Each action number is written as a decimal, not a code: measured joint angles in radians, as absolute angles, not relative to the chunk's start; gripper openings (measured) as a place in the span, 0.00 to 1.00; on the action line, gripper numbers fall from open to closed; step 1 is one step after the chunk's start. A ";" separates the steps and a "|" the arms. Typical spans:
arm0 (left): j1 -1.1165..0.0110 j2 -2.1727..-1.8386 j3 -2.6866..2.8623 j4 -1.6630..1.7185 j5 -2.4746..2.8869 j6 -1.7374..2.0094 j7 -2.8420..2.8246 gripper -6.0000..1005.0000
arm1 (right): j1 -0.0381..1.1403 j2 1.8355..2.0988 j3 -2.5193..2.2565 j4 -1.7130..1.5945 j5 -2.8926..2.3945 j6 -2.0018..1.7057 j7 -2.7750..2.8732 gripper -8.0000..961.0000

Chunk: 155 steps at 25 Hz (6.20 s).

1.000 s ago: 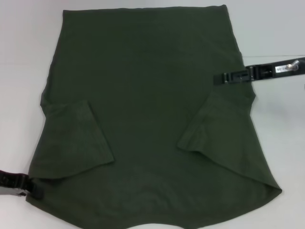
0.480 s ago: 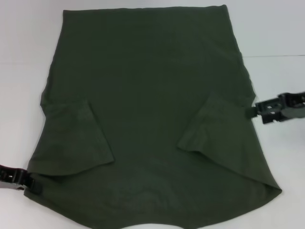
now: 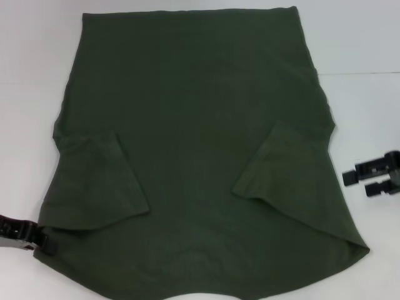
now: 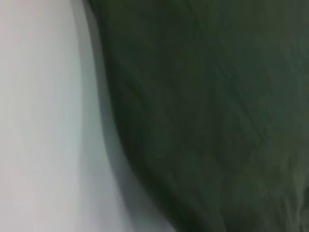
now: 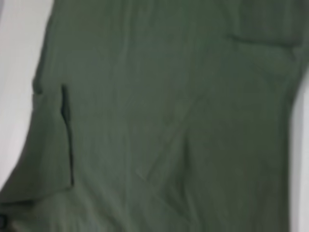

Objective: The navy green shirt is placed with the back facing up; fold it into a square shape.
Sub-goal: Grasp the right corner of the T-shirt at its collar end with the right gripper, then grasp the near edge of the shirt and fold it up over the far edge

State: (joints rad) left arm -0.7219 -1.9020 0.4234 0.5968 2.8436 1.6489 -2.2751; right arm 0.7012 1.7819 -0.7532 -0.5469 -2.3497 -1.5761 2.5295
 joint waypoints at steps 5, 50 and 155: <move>-0.725 -1.902 0.423 0.597 2.839 1.657 -2.277 0.05 | 0.699 1.785 -0.755 -0.515 -2.393 -1.586 2.535 0.87; -0.746 -1.908 0.423 0.592 2.835 1.656 -2.275 0.04 | 0.658 1.849 -0.750 -0.452 -2.450 -1.526 2.443 0.87; -0.710 -1.890 0.388 0.648 2.750 1.772 -2.103 0.05 | 0.649 1.817 -0.666 -0.503 -2.459 -1.624 2.221 0.05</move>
State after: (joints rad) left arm -0.7104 -1.8898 0.3876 0.6478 2.7499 1.7716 -2.1033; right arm 0.6494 1.8169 -0.6656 -0.5032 -2.4589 -1.6242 2.2205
